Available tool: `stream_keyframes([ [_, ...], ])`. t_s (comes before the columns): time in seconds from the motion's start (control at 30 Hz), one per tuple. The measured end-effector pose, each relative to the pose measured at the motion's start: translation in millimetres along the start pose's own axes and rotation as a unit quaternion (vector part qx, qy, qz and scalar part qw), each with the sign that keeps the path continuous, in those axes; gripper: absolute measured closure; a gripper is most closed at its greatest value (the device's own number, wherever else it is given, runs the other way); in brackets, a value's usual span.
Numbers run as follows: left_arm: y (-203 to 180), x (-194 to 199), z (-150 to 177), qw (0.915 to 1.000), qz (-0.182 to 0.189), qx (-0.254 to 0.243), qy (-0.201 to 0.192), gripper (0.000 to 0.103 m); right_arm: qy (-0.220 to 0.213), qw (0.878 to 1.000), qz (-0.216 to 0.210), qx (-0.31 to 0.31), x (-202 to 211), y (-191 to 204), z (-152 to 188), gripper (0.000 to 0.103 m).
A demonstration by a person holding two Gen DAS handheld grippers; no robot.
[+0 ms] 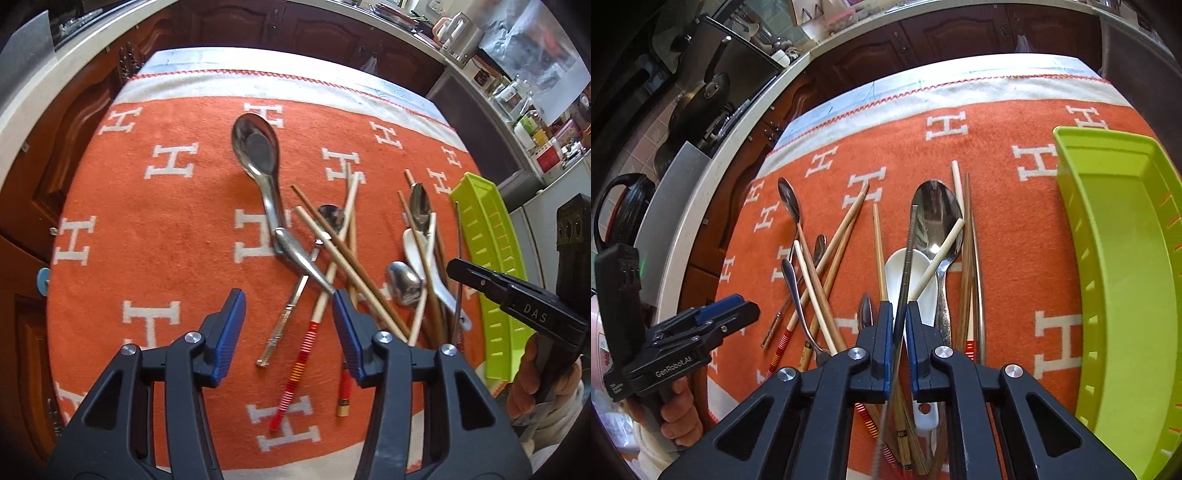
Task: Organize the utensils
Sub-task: 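Lower the left gripper onto the pile and grasp a metal fork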
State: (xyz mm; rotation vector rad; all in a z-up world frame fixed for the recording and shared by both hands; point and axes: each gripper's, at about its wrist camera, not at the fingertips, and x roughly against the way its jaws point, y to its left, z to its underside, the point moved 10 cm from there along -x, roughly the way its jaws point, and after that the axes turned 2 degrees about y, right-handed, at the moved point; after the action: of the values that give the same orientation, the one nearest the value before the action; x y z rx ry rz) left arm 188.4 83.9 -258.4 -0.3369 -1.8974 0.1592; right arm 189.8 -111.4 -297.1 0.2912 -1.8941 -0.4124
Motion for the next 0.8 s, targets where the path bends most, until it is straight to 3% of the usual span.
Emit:
stream_keyframes([
  [0.2, -21.8, -11.6, 5.4, 0.9972, 0.059, 0.024, 0.04, 0.081, -0.012, 1.0, -0.008, 0.0, 22.2, -4.0, -2.9, 0.098],
  [0.37, -25.9, -30.5, 14.1, 0.9906, 0.084, 0.071, 0.082, 0.086, -0.014, 1.0, -0.016, -0.008, 27.1, -8.5, 0.3, 0.098],
  [0.57, -24.1, -52.7, 15.3, 0.9845, 0.076, 0.122, 0.1, 0.086, -0.016, 1.0, -0.018, -0.012, 25.2, -9.1, 2.3, 0.098],
  [0.77, -24.6, -62.7, 3.4, 0.9816, 0.059, 0.163, 0.081, 0.086, -0.02, 0.999, -0.022, -0.018, 27.4, -12.1, 4.9, 0.098],
  [0.8, -25.3, -64.2, 2.1, 0.9813, 0.055, 0.168, 0.077, 0.091, -0.02, 0.999, -0.022, -0.019, 27.2, -13.5, 5.6, 0.098],
])
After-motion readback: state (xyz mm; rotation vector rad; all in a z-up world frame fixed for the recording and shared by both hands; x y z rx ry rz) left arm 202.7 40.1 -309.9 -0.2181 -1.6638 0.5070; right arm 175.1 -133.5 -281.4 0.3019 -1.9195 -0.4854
